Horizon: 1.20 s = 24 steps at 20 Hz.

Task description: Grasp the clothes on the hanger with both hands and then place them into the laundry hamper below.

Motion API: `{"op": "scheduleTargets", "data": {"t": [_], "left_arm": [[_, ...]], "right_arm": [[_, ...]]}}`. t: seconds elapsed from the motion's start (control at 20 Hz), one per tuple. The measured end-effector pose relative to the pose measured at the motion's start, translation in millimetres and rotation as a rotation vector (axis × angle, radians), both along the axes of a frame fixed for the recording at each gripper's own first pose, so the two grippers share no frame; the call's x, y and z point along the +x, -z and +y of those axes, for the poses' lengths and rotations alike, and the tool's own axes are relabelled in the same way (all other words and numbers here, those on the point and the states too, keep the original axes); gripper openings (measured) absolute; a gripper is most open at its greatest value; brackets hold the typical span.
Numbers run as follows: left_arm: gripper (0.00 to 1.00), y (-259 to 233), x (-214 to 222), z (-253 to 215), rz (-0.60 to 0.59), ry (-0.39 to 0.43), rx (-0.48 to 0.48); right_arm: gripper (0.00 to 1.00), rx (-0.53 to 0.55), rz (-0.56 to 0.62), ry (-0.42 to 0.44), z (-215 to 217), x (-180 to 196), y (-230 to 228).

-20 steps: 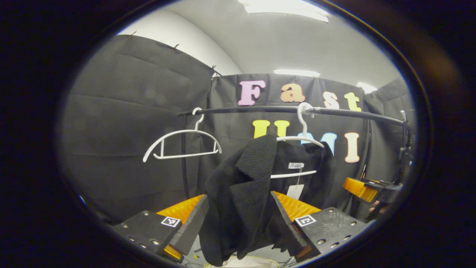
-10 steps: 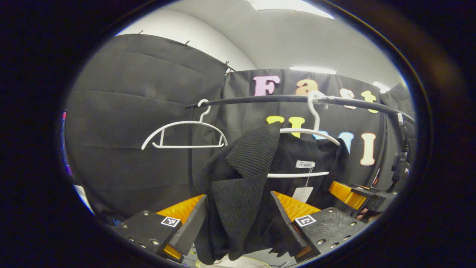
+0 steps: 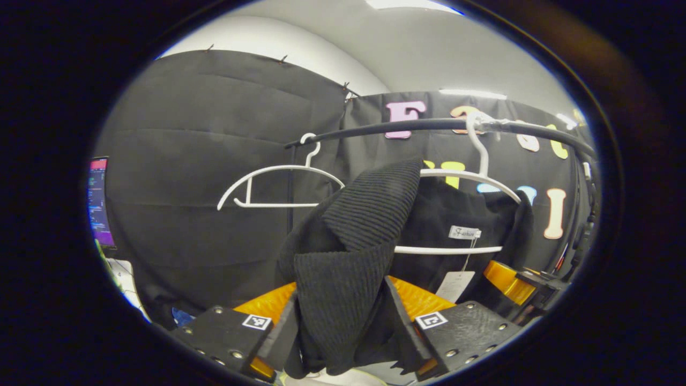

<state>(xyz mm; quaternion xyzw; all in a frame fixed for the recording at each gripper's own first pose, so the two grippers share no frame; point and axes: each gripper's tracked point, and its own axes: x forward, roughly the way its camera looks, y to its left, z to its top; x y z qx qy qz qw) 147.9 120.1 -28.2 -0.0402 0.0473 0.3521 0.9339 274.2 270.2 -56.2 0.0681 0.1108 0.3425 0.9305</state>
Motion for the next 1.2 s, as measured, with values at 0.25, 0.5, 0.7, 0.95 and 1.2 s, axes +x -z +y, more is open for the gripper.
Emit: {"op": "scheduleTargets", "data": {"t": [0.25,0.5,0.7,0.95,1.2], "left_arm": [[0.38,6.8,4.1,-4.8,0.022,-0.033,-0.011],[0.04,-8.4,2.8,-31.9,-0.038,0.071,-0.032],[0.04,-16.8,-0.6,-30.6,-0.052,0.121,-0.027],[0.02,-37.2,-19.9,-26.0,-0.095,0.181,-0.047],[0.02,-50.7,-30.8,-8.8,-0.088,0.231,-0.038]], "right_arm": [[0.21,0.029,0.000,-0.004,-10.1,14.5,1.0],[0.02,0.077,0.033,-0.111,-9.3,8.6,-1.8],[0.02,0.087,0.027,-0.088,-20.5,10.0,-10.5],[0.00,0.071,-0.020,-0.006,-41.1,8.3,-28.3],[0.02,0.054,-0.066,0.099,-67.6,4.2,-38.1]]}}
